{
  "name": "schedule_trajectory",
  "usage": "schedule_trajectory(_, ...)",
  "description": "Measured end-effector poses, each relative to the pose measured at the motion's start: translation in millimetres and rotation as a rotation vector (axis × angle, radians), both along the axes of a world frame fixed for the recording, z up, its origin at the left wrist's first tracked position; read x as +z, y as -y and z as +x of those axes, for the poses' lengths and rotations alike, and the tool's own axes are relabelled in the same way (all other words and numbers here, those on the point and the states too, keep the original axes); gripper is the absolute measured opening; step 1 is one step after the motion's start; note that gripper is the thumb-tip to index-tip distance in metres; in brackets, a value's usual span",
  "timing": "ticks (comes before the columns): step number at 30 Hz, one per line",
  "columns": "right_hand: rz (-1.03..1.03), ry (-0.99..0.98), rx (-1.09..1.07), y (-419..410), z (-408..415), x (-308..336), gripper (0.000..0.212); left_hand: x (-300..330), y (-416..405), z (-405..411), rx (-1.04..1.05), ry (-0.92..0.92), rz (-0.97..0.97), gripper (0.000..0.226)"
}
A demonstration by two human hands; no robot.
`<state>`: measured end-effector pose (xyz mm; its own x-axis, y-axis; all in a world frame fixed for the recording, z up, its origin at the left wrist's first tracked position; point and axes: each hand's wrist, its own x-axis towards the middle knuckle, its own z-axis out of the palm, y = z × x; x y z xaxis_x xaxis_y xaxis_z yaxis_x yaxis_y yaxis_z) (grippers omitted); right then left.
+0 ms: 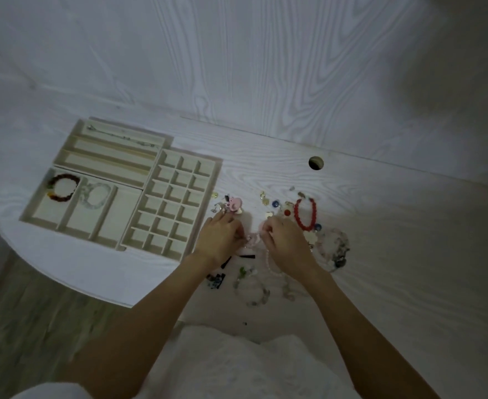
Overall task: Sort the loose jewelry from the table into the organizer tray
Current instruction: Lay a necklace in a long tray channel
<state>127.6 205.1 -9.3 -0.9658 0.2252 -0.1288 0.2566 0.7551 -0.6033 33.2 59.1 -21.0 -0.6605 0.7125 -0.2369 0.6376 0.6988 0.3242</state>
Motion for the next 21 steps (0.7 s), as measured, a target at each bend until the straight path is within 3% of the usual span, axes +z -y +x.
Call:
schedule_trajectory(3, -0.346, 0.018, -0.095, 0, -3, 23, 0.015, -1, 9, 1, 0.018, -0.027, 0.094, 0.022)
schedule_trajectory(7, -0.509, -0.024, -0.088, 0, -4, 51, 0.009, 5, 20, 3, 0.076, -0.025, 0.234, 0.021)
schedule_trajectory(10, -0.473, -0.056, -0.065, 2, -4, 60, 0.003, 10, 23, 2, 0.154, 0.053, 0.295, 0.012)
schedule_trajectory(15, -0.33, -0.047, -0.114, -5, 3, 57, 0.014, 36, 33, 7, 0.501, 0.6, 0.678, 0.011)
schedule_trajectory(18, -0.263, -0.109, -0.151, -11, 6, 58, 0.009, 43, 39, 1, 0.499, 0.707, 0.831, 0.008)
schedule_trajectory(21, -0.186, -0.159, -0.152, -18, 9, 63, 0.007, 48, 43, -6, 0.427, 0.661, 0.781, 0.016)
